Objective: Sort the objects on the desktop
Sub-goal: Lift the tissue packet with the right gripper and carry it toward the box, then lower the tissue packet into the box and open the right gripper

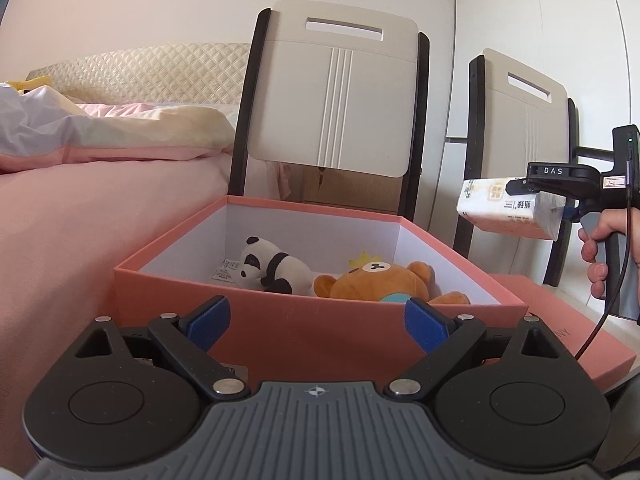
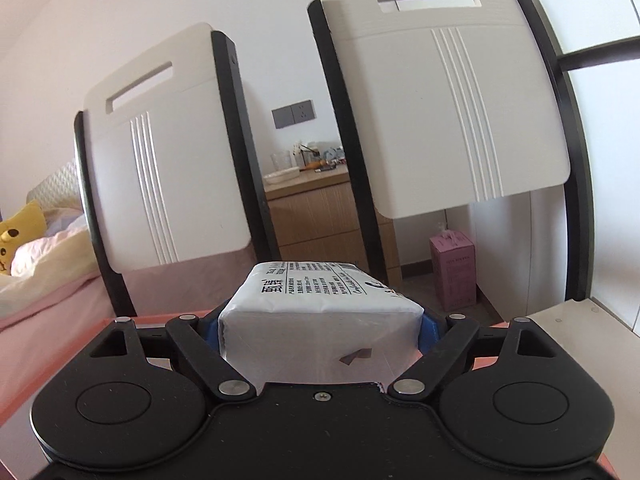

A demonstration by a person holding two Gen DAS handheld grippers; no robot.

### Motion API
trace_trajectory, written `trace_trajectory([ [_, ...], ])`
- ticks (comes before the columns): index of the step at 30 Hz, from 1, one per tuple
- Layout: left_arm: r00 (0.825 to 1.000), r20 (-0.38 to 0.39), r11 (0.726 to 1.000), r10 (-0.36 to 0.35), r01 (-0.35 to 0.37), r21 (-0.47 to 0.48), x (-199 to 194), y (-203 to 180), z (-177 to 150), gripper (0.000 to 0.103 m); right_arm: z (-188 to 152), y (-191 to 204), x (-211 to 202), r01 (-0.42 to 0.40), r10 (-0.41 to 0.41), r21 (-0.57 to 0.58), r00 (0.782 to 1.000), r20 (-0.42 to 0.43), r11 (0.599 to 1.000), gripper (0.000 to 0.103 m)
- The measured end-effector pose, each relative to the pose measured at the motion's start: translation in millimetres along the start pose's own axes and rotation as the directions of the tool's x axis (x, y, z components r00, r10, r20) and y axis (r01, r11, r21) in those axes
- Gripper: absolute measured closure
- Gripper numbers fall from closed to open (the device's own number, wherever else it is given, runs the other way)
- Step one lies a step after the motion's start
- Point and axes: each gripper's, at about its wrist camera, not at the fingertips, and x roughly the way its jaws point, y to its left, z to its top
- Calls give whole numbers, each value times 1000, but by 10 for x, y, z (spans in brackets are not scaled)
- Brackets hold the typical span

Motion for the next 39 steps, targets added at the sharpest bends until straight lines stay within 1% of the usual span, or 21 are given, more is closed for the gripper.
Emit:
trace_trajectory([
  [4,1000,12,1000,13,-13,-21,-40,80,38,7,62,314,-68,-97,98,-20,995,24,995,18],
  [8,999,26,999,33,-32,-24,-87,167,87,7,-16,695,-65,-212,211,-57,977,-15,976,18],
  [13,997,61,999,49,-47,-28,-181,268,150,7,-194,1139,12,-327,318,-76,942,-105,942,18],
  [18,995,81,998,52,-50,-27,-244,335,173,7,-370,1504,42,-411,388,-104,902,-190,906,18],
  [23,996,76,999,50,-48,-19,-238,341,164,7,-546,1791,11,-467,421,-141,867,-267,873,18],
  [29,997,61,999,46,-46,-7,-211,338,143,7,-699,1966,1,-501,421,-208,844,-332,840,18],
  [30,997,57,999,46,-46,-4,-200,333,138,7,-722,1977,7,-503,417,-218,842,-343,836,18],
  [33,998,46,999,46,-47,11,-181,325,114,7,-774,1964,19,-490,394,-239,848,-355,839,17],
  [39,999,36,999,38,-40,37,-164,286,83,7,-827,1884,77,-467,367,-230,854,-369,854,16],
])
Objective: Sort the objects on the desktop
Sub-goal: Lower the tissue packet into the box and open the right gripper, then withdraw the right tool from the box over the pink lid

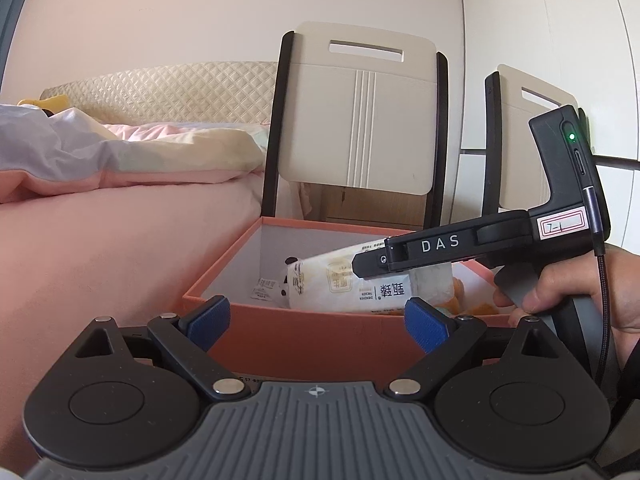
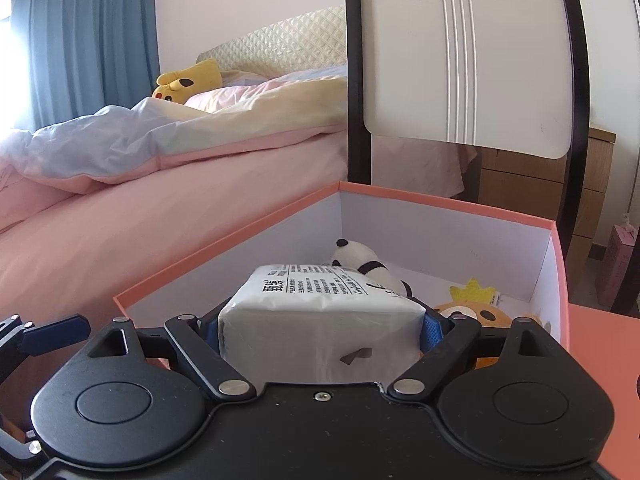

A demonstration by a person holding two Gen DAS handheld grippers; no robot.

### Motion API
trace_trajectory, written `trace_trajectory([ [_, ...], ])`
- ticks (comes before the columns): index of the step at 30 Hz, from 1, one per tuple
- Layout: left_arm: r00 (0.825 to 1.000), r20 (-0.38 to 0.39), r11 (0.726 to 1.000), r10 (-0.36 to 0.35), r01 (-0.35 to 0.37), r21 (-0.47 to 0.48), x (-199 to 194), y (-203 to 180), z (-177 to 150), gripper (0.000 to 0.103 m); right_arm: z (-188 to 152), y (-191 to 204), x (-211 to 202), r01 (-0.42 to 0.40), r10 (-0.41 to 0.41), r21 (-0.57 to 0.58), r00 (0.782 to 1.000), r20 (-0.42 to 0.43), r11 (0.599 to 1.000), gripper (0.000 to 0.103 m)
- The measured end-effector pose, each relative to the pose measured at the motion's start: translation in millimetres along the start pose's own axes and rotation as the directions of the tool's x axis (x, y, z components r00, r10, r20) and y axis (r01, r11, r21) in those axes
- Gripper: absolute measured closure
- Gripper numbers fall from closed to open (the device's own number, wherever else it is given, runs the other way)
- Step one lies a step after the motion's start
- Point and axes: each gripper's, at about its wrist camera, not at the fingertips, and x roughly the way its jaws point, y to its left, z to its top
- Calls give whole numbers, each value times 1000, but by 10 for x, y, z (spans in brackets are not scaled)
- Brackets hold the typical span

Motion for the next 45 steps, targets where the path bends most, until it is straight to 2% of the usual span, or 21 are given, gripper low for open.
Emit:
trace_trajectory([
  [5,1000,-12,1000,-3,3,4,23,6,-19,7,-32,-105,-42,-10,9,50,1000,25,999,9],
  [11,1000,-19,1000,-6,7,15,31,-12,-32,7,-6,-209,-241,53,-61,77,993,103,996,8],
  [14,1000,-20,1000,-11,11,21,30,-24,-35,7,-17,-290,-409,108,-118,73,981,151,992,7],
  [18,1000,-24,999,-15,15,28,31,-40,-44,7,-23,-529,-688,211,-227,95,948,224,973,4],
  [22,999,-28,999,-15,16,32,32,-52,-53,7,-58,-938,-911,353,-384,159,889,249,922,1],
  [27,999,-41,999,-14,16,41,51,-86,-78,6,-227,-1501,-948,498,-529,195,831,171,845,1],
  [31,999,-49,998,-21,24,52,60,-123,-98,6,-452,-1970,-805,565,-586,229,810,30,793,1],
  [35,998,-63,998,-25,29,63,74,-155,-124,6,-595,-2310,-667,609,-612,251,787,-74,753,1],
  [38,997,-68,998,-22,26,65,86,-165,-136,6,-643,-2486,-607,607,-602,289,790,-117,740,1],
  [41,997,-73,998,-23,28,63,92,-174,-144,6,-626,-2558,-486,625,-611,259,779,-143,736,1],
  [45,997,-77,997,-23,28,65,93,-182,-148,6,-575,-2575,-367,611,-590,231,791,-161,757,1],
])
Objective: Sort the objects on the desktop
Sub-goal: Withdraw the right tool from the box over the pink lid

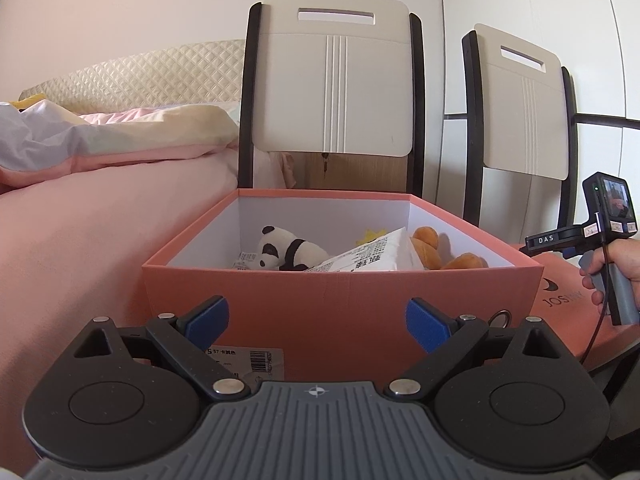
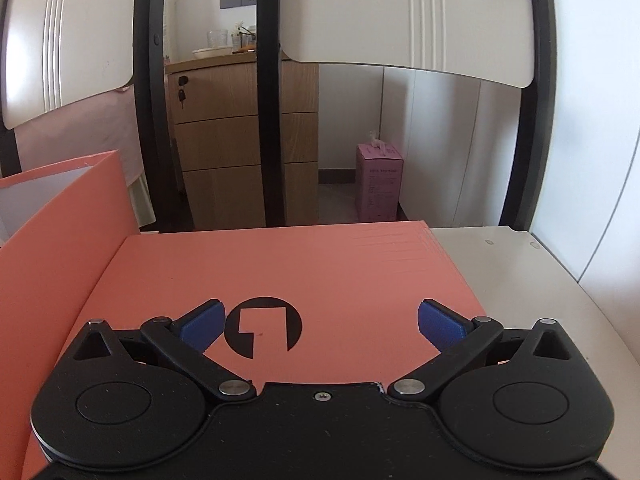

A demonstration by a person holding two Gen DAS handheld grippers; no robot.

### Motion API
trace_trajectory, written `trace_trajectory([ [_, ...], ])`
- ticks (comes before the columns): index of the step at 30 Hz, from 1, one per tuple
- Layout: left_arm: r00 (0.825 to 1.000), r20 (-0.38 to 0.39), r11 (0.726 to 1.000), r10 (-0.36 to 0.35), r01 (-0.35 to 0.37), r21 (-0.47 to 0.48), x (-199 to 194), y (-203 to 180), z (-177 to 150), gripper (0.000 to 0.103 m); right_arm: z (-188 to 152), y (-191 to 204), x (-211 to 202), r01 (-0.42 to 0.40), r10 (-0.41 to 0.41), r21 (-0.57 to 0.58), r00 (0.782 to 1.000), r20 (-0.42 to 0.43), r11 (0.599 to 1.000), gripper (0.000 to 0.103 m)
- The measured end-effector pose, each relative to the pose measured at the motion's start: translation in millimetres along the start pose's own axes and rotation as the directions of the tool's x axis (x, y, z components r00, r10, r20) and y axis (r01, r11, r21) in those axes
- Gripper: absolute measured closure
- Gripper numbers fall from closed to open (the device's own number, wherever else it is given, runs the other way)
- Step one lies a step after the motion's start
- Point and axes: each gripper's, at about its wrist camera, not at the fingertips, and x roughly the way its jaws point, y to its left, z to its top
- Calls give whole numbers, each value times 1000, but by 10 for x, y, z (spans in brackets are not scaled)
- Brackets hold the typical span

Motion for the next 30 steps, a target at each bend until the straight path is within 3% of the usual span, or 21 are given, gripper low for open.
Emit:
trace_trajectory([
  [12,1000,-9,1000,2,-2,-7,22,19,-4,6,108,255,216,-42,38,-37,994,-99,998,1],
  [30,1000,-15,1000,-6,6,-14,39,-11,-18,6,123,180,374,-81,79,-24,992,-100,996,0],
])
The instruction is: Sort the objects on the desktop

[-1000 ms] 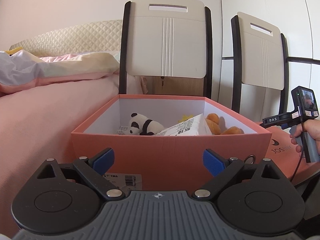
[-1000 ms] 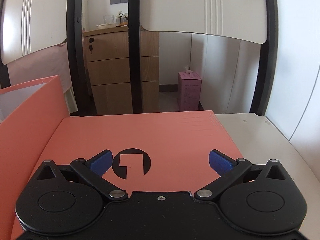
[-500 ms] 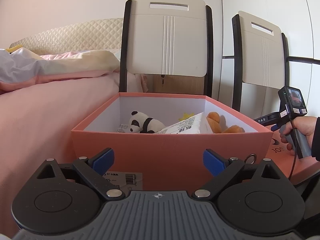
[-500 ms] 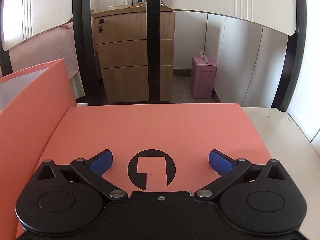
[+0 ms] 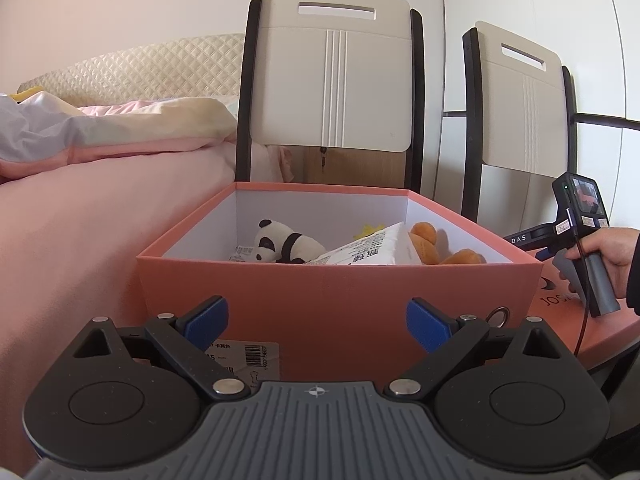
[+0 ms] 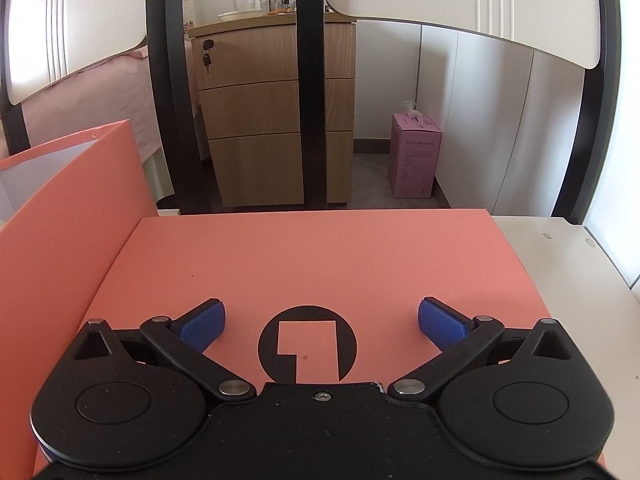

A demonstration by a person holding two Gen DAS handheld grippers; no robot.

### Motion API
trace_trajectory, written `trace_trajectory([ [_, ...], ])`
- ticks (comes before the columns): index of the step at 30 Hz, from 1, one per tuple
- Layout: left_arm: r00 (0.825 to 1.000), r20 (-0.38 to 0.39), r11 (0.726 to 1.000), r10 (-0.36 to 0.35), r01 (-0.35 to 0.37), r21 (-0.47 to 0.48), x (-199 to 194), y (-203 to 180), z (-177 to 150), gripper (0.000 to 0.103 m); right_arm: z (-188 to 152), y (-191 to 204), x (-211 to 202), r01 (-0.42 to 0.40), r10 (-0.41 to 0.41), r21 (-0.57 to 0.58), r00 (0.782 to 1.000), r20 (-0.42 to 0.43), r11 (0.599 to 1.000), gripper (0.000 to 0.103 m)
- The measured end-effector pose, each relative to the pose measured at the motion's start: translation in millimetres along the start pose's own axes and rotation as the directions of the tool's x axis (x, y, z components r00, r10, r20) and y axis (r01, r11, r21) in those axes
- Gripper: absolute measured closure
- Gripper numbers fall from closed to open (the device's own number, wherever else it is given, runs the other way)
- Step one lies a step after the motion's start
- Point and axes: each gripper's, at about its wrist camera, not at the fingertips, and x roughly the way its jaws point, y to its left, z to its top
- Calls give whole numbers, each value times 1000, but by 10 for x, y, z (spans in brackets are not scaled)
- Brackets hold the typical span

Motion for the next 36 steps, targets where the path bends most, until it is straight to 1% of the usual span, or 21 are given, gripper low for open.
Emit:
trace_trajectory([
  [12,1000,-13,1000,18,-18,17,39,-35,-30,6,3,-7,10,0,0,1,1000,0,1000,0],
  [25,999,-26,1000,28,-27,6,89,-35,-54,6,3,-7,9,-1,1,0,1000,0,1000,0],
  [36,998,-22,995,52,-50,83,134,-170,-115,6,1,-7,7,-1,1,1,1000,0,1000,0],
])
